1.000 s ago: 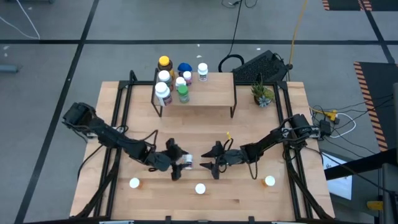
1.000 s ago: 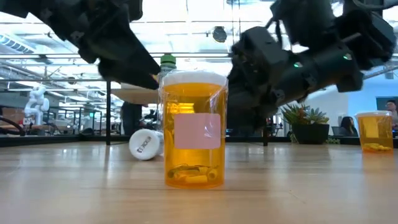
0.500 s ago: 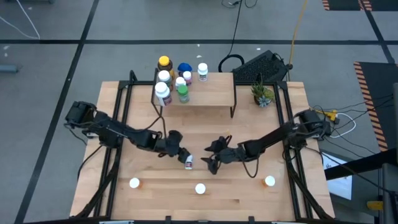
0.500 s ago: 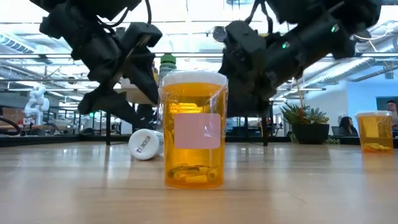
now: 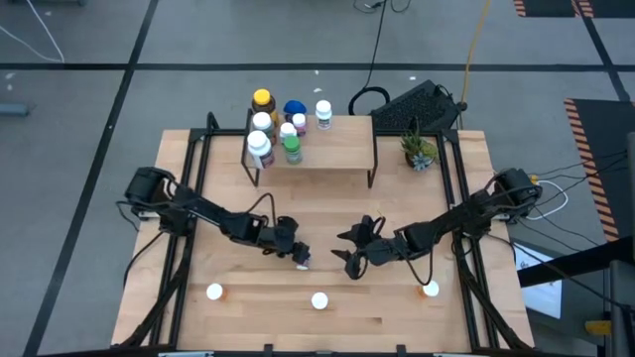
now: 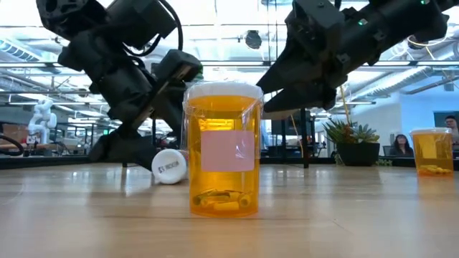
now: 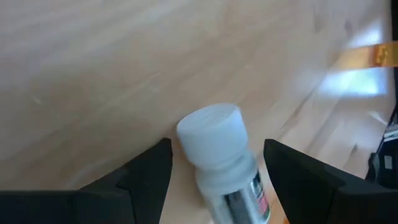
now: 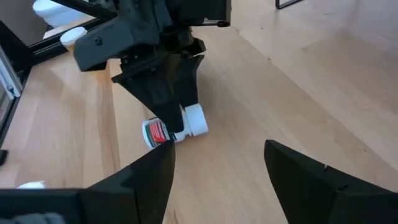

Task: Pick and place medicine bottles onto shelf by color
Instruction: Put the bottom center white medicine bottle on the shelf, aligned with the white small medicine bottle

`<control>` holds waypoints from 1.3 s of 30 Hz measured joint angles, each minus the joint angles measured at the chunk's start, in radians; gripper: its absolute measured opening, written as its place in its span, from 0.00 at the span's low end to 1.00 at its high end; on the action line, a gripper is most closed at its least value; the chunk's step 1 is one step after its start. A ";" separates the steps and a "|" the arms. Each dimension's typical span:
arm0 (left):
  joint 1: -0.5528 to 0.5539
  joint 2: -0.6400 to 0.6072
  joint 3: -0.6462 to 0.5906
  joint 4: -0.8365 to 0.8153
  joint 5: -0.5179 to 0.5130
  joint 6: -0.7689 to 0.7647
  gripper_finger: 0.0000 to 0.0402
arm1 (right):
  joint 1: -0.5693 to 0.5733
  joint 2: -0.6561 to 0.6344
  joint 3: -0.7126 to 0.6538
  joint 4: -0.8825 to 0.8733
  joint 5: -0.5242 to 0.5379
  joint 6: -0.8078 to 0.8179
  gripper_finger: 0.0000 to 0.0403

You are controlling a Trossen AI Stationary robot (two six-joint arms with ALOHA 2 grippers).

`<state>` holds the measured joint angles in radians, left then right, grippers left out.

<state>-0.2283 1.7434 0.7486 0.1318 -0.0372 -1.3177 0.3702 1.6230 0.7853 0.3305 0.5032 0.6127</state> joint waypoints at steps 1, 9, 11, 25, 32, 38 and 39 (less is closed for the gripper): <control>0.000 0.011 0.001 0.001 0.000 -0.009 0.65 | 0.000 0.000 0.000 -0.002 -0.002 0.000 0.60; 0.000 0.017 0.001 -0.043 -0.014 -0.002 0.46 | 0.005 0.000 -0.001 -0.006 -0.004 0.015 0.60; 0.004 0.017 0.000 -0.050 -0.014 0.005 0.39 | 0.006 0.000 -0.001 -0.007 -0.006 0.020 0.60; 0.001 -0.111 -0.010 -0.015 -0.148 0.280 0.42 | 0.064 0.001 -0.006 0.049 -0.031 -0.074 0.60; -0.052 -0.279 -0.004 0.265 -0.237 0.571 0.35 | 0.077 0.001 -0.164 0.510 -0.036 -0.082 0.60; -0.120 -0.316 -0.005 0.479 -0.250 0.922 0.41 | 0.083 0.000 -0.254 0.898 -0.143 -0.198 0.66; -0.127 -0.307 -0.006 0.518 -0.252 0.955 0.42 | 0.088 0.000 -0.247 0.902 -0.144 -0.227 0.67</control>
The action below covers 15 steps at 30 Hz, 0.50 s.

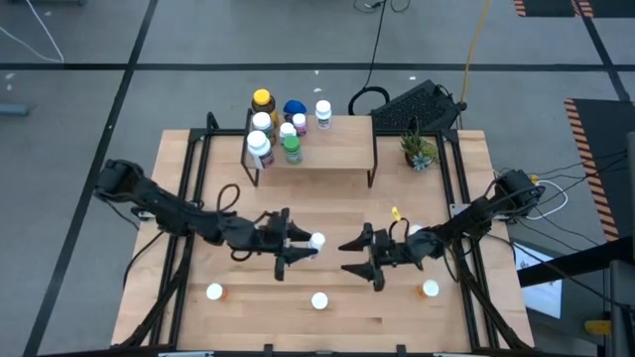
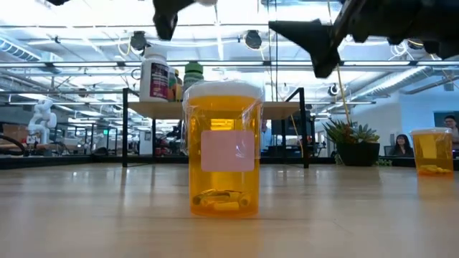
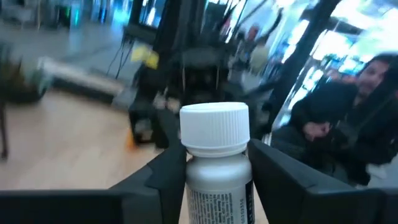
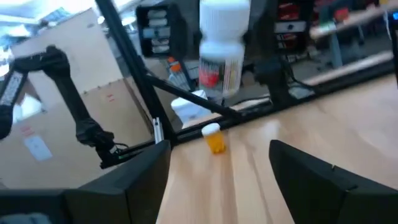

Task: Pick and place medicine bottles onto shelf by color
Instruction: Put the bottom center white medicine bottle on the shelf, aligned with the white small medicine bottle

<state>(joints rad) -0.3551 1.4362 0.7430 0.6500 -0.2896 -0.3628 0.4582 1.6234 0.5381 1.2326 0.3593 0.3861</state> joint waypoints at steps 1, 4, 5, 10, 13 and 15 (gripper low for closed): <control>-0.001 0.015 0.001 0.046 -0.002 0.019 0.43 | 0.005 0.000 0.012 -0.007 0.002 -0.030 0.68; 0.002 0.074 0.002 0.156 -0.008 0.049 0.42 | 0.017 0.000 0.061 -0.038 0.002 -0.118 0.73; 0.006 0.101 0.002 0.201 -0.007 0.059 0.41 | 0.019 0.001 0.081 -0.056 0.002 -0.143 0.75; 0.023 0.218 0.002 0.377 0.014 0.080 0.38 | 0.015 0.001 0.130 -0.160 0.039 -0.161 0.78; 0.030 0.264 0.015 0.409 0.052 0.075 0.40 | 0.015 0.003 0.129 -0.210 0.111 -0.143 0.78; 0.030 0.288 0.035 0.418 0.071 0.083 0.42 | 0.011 0.002 0.129 -0.208 0.117 -0.141 0.77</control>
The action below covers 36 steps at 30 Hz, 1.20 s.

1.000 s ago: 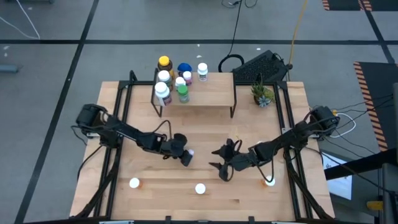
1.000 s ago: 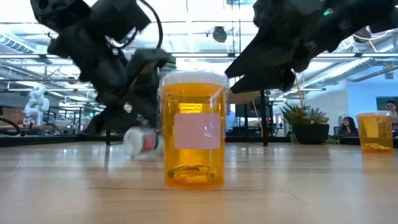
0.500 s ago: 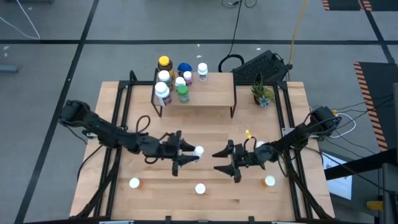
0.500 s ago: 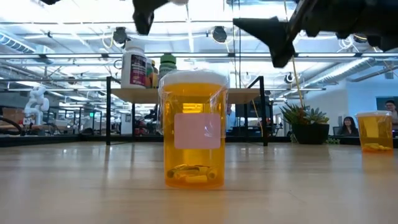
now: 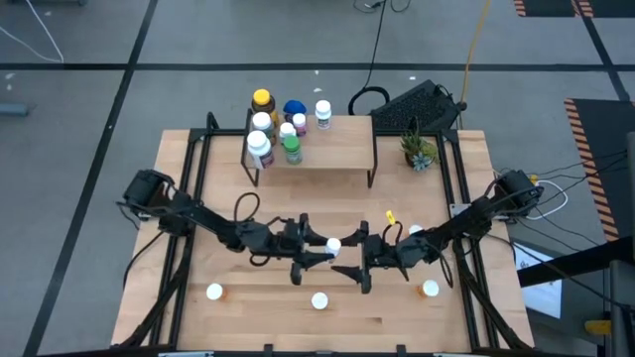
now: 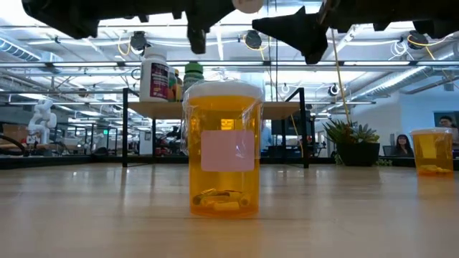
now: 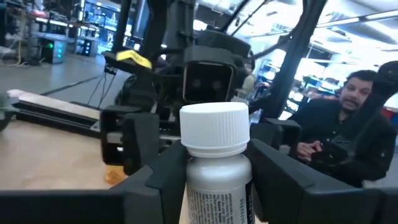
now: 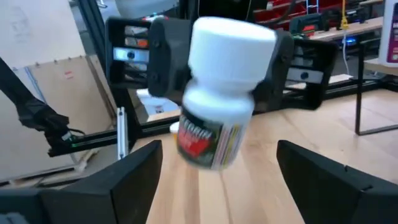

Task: Pick and place medicine bottles onto shelf by color
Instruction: Put the bottom center white medicine bottle on the shelf, aligned with the white small medicine bottle

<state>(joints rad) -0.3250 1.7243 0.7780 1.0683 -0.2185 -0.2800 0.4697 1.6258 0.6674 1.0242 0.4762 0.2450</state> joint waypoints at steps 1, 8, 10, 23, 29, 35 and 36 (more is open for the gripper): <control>0.000 0.010 0.007 0.001 0.002 0.007 0.42 | -0.003 0.000 0.000 0.006 -0.003 0.002 0.76; -0.003 0.040 0.054 -0.014 0.009 0.064 0.39 | -0.004 0.000 0.000 0.014 -0.023 0.029 0.66; -0.003 0.040 0.059 -0.017 0.009 0.078 0.39 | -0.003 0.000 0.000 0.012 -0.032 0.037 0.61; -0.004 0.038 0.070 -0.108 0.006 0.122 0.43 | -0.003 0.000 -0.001 -0.026 -0.009 -0.004 0.35; -0.010 0.005 0.067 -0.210 -0.130 0.151 0.44 | 0.011 0.000 0.001 -0.140 0.156 0.036 0.40; -0.032 -0.045 0.068 -0.291 -0.279 0.231 0.51 | 0.029 0.001 -0.001 -0.271 0.365 0.059 0.38; -0.032 -0.044 0.068 -0.296 -0.272 0.223 0.53 | 0.029 0.000 -0.001 -0.279 0.370 0.057 0.38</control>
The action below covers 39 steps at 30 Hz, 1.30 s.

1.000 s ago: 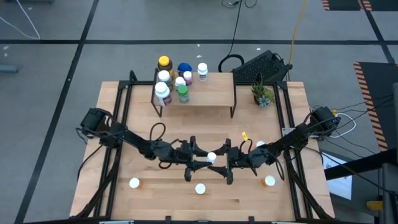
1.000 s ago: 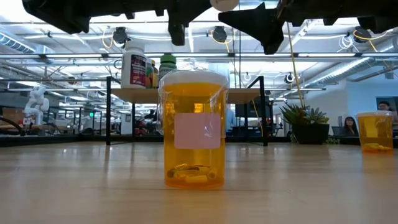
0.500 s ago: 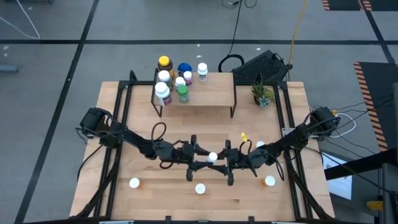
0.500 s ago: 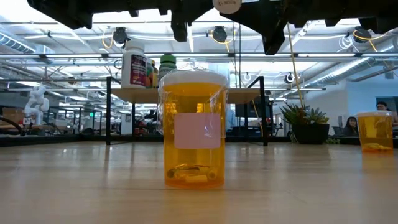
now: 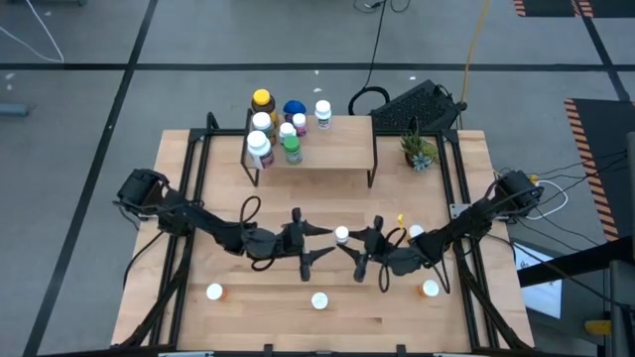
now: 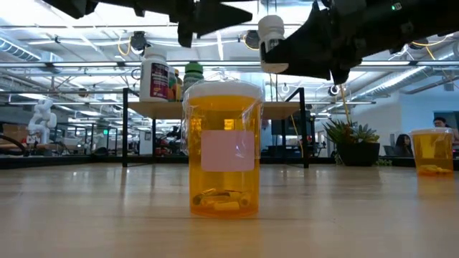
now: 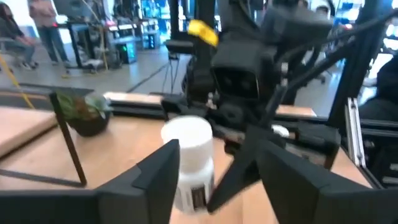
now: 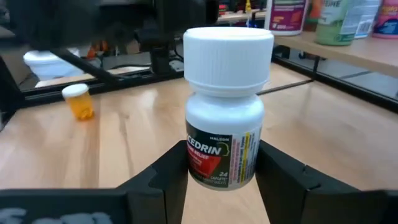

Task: Pick and place medicine bottles onto shelf by color
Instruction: Put the bottom center white medicine bottle on the shelf, aligned with the white small medicine bottle

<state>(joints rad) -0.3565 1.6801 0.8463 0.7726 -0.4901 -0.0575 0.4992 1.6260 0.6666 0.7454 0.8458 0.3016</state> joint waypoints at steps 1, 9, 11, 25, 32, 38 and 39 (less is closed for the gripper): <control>0.001 0.002 0.000 -0.007 0.008 -0.008 0.55 | -0.002 -0.001 0.000 -0.006 0.002 0.001 0.38; 0.021 0.002 0.081 -0.186 0.049 -0.026 0.80 | -0.011 0.039 0.001 0.004 -0.005 -0.026 0.39; 0.030 0.002 0.115 -0.266 0.055 -0.028 0.84 | -0.014 0.043 0.001 0.014 -0.022 -0.027 0.39; 0.092 0.002 0.147 -0.402 0.133 -0.153 0.75 | -0.014 0.041 0.002 0.043 -0.040 -0.081 0.39; 0.100 0.003 0.214 -0.589 0.188 -0.175 0.65 | -0.021 0.041 0.002 0.035 -0.067 -0.078 0.39; 0.112 0.035 0.475 -1.040 0.204 -0.185 0.68 | -0.027 0.041 0.002 0.028 -0.087 -0.075 0.39; 0.117 0.044 0.507 -1.095 0.213 -0.186 0.69 | -0.029 0.041 0.002 0.028 -0.091 -0.070 0.40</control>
<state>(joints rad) -0.2398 1.7237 1.3531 -0.3229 -0.2774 -0.2432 0.4702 1.6672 0.6685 0.7734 0.7547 0.2311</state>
